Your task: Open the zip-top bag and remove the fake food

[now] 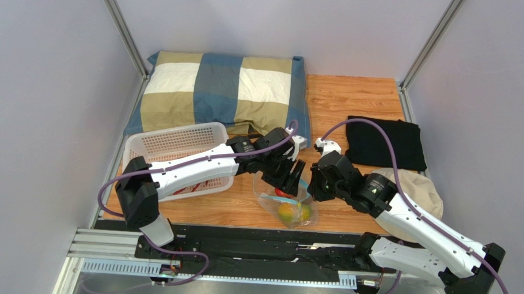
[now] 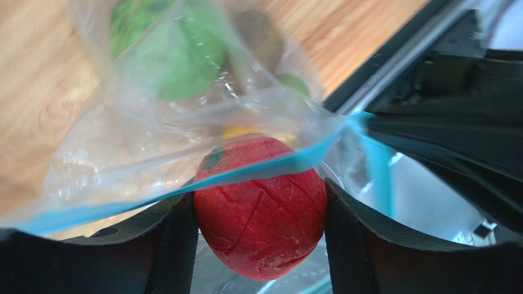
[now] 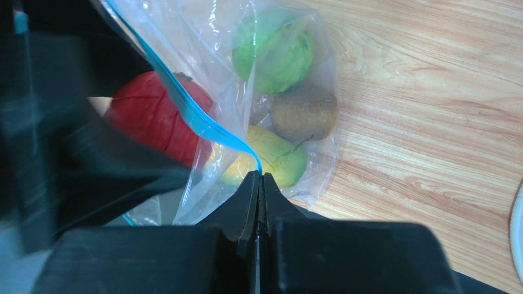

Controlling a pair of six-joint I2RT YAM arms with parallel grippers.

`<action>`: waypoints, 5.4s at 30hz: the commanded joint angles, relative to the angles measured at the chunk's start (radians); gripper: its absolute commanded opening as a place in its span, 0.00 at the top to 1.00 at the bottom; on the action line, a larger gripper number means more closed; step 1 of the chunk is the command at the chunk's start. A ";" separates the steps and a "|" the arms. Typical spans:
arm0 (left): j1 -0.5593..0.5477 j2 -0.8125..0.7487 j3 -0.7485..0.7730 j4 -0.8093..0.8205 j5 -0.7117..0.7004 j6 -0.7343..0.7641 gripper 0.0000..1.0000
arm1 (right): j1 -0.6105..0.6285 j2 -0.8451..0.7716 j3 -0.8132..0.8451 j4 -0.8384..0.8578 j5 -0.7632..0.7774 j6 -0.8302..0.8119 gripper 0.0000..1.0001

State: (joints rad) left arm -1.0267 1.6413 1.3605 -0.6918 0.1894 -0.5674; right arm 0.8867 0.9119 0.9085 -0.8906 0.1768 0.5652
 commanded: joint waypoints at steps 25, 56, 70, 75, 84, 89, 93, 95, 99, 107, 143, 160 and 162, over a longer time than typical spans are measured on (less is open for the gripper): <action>0.635 -0.402 -0.285 -0.313 -0.232 -0.238 1.00 | -0.005 0.137 0.082 0.062 -0.007 -0.050 1.00; 0.270 -0.166 -0.282 0.374 0.372 -0.180 0.93 | -0.005 0.163 0.199 0.117 -0.059 -0.044 1.00; 0.235 -0.031 -0.422 0.571 0.462 -0.189 0.55 | -0.060 0.214 0.239 0.174 -0.068 0.015 1.00; 0.226 -0.012 -0.452 0.584 0.456 -0.138 0.46 | -0.074 0.271 0.271 0.222 -0.094 -0.004 1.00; 0.183 0.063 -0.471 0.722 0.429 -0.150 0.39 | -0.075 0.285 0.234 0.236 -0.122 0.024 1.00; 0.182 0.083 -0.498 0.807 0.410 -0.195 0.41 | -0.092 0.274 0.193 0.170 -0.197 0.047 0.92; 0.182 0.089 -0.511 0.808 0.417 -0.195 0.41 | -0.173 0.210 0.191 -0.008 -0.142 0.062 0.31; 0.182 0.089 -0.517 0.810 0.424 -0.195 0.42 | -0.228 0.112 0.155 -0.054 -0.112 0.058 0.22; 0.182 0.086 -0.511 0.796 0.441 -0.187 0.43 | -0.386 -0.010 0.045 -0.169 -0.086 0.105 0.25; 0.182 0.118 -0.483 0.793 0.499 -0.180 0.42 | -0.525 0.091 -0.313 0.139 -0.471 0.173 1.00; 0.162 0.117 -0.422 0.736 0.432 -0.143 0.37 | -0.523 0.338 -0.054 0.064 -0.303 -0.085 1.00; 0.157 0.288 -0.293 0.709 0.498 -0.127 0.34 | -0.503 0.577 -0.155 0.392 -0.618 0.054 1.00; 0.151 0.311 -0.293 0.706 0.505 -0.127 0.34 | -0.493 0.590 -0.166 0.442 -0.654 0.084 1.00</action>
State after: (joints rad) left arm -0.8577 1.8980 1.0477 0.0002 0.6739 -0.7113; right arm 0.3763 1.4742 0.7635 -0.6075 -0.3401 0.5549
